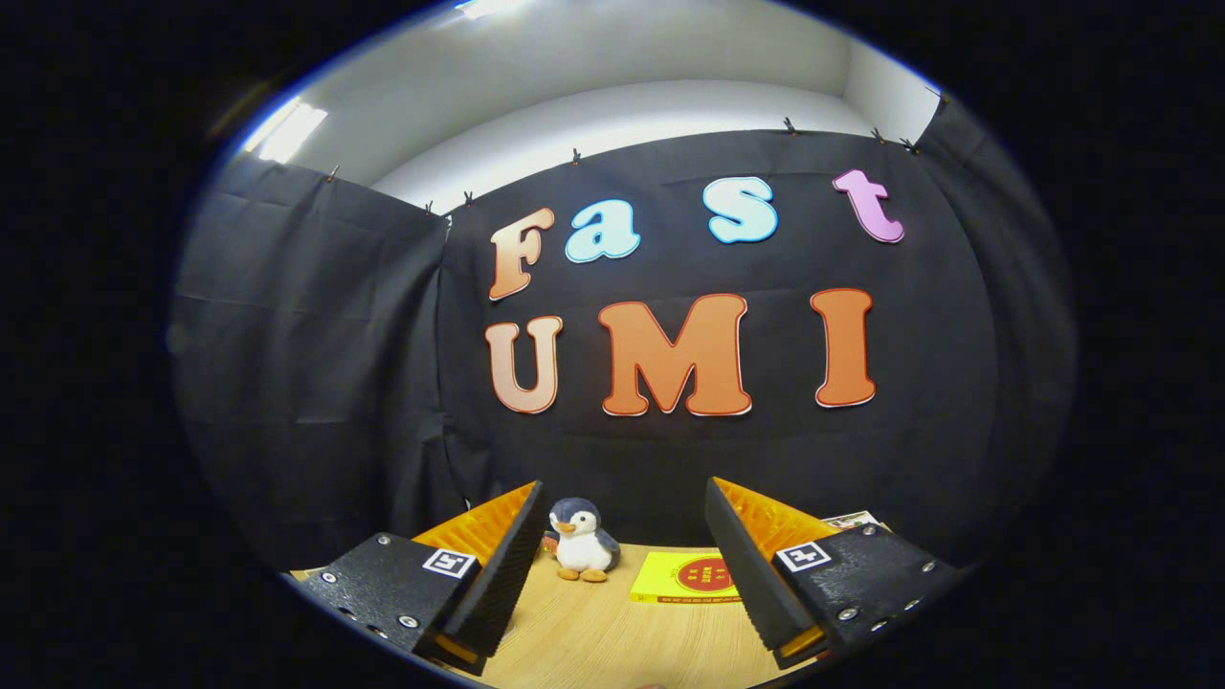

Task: Open the storage box then place both shoes into the box .Put the left shoe in first, then the right shoe, with the right side of both shoes facing outward in a uniform manner.

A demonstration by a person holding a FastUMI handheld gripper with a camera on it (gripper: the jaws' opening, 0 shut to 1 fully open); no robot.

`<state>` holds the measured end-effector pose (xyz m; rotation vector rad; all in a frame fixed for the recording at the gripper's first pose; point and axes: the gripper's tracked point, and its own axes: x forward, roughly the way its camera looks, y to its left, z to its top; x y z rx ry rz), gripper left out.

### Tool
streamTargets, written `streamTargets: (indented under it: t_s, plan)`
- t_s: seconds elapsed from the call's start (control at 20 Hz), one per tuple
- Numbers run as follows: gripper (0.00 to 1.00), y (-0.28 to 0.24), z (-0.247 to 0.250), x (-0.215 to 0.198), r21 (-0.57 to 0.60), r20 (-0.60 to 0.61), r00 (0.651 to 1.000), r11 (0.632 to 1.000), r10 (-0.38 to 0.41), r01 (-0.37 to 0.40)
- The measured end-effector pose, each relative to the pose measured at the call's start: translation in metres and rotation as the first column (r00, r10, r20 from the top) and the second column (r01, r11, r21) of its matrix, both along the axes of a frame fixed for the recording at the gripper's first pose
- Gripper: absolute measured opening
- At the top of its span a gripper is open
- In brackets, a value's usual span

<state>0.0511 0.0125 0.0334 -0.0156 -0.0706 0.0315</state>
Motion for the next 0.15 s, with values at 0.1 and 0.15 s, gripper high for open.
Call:
streamTargets:
  t_s: [0.1, 0.15]
  plan:
    - [0.98, -0.0056, 0.0041, -0.0040, 0.001, 0.017, 1.000, 1.000, -0.011, 0.011]
    - [0.98, -0.0083, 0.0069, -0.0065, -0.002, 0.030, 0.999, 1.000, -0.018, 0.018]
